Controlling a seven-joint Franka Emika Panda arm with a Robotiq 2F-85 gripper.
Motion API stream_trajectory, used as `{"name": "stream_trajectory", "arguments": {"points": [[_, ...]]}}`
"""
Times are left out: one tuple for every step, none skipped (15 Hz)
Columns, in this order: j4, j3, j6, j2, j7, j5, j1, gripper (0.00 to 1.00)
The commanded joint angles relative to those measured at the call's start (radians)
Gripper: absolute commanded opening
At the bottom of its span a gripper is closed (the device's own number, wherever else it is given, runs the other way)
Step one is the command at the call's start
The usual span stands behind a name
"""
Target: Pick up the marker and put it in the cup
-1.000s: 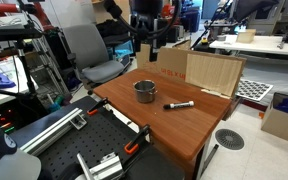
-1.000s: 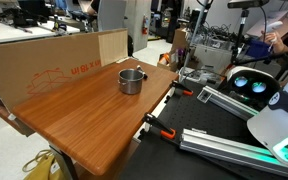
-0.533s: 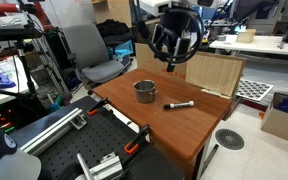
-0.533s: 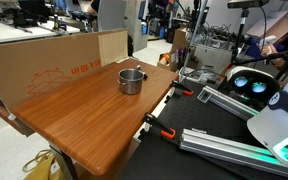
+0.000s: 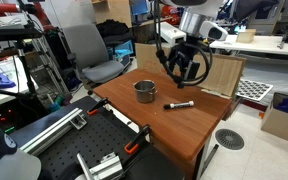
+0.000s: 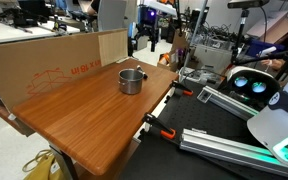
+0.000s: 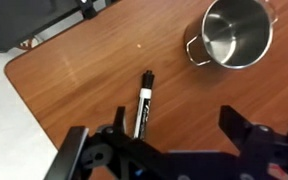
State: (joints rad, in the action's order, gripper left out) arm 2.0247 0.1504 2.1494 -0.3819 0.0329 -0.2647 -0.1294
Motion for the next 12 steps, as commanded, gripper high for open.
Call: {"name": "stream_trajectory", "arguments": {"points": [[-0.073,-0.001,0.044,-0.09,0.094,0.031,0.003,1.0],[-0.089,0.0,0.049,-0.116,0.113,0.041,0.007,1.0],[-0.103,0.002,0.052,-0.141,0.132,0.052,0.012,1.0],[-0.118,0.004,0.054,-0.165,0.15,0.065,0.017,1.0],[-0.128,0.006,0.057,-0.187,0.169,0.079,0.022,1.0],[-0.144,0.008,0.05,-0.211,0.187,0.097,0.028,1.0],[-0.155,0.01,0.05,-0.232,0.203,0.113,0.035,1.0],[-0.163,0.012,0.051,-0.249,0.22,0.127,0.041,1.0],[-0.173,0.012,0.056,-0.267,0.234,0.136,0.044,1.0],[-0.186,0.013,0.062,-0.283,0.248,0.142,0.047,1.0],[-0.197,0.013,0.074,-0.298,0.263,0.146,0.048,1.0],[-0.211,0.015,0.09,-0.313,0.281,0.146,0.049,1.0]]}}
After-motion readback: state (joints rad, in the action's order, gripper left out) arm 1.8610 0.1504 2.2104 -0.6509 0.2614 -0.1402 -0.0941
